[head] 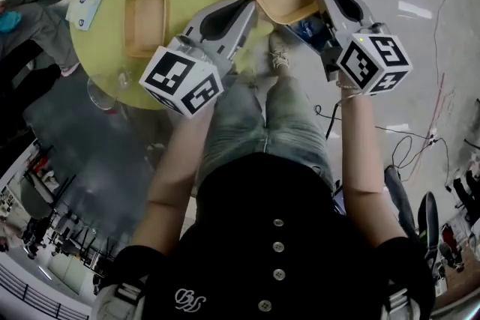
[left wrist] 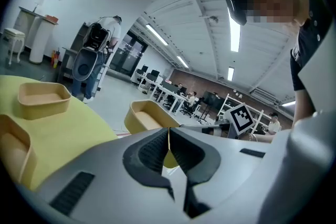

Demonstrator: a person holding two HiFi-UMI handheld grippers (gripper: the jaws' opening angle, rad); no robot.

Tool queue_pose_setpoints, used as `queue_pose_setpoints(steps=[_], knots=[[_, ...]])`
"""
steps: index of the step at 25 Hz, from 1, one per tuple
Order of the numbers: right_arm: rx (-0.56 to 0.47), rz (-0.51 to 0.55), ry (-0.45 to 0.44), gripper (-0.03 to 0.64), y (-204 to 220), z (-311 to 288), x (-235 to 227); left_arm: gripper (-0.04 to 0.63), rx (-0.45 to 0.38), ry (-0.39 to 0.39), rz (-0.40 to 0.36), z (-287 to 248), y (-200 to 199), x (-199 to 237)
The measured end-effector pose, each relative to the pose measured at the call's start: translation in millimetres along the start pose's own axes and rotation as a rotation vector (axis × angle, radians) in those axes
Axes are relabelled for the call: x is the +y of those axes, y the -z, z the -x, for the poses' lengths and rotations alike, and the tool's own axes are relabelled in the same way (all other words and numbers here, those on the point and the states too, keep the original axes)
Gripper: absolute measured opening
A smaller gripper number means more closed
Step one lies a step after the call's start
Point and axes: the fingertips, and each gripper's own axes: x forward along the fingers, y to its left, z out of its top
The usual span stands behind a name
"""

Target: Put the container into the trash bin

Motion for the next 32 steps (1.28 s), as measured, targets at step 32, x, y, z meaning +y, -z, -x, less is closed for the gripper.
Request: queue_pose_setpoints(steps=[32], knots=[[-0.002, -0.281, 0.287, 0.023, 123.3, 105.2, -127.0, 0.017, 0.215, 0.224, 0.104, -113.2, 122.9, -56.8]])
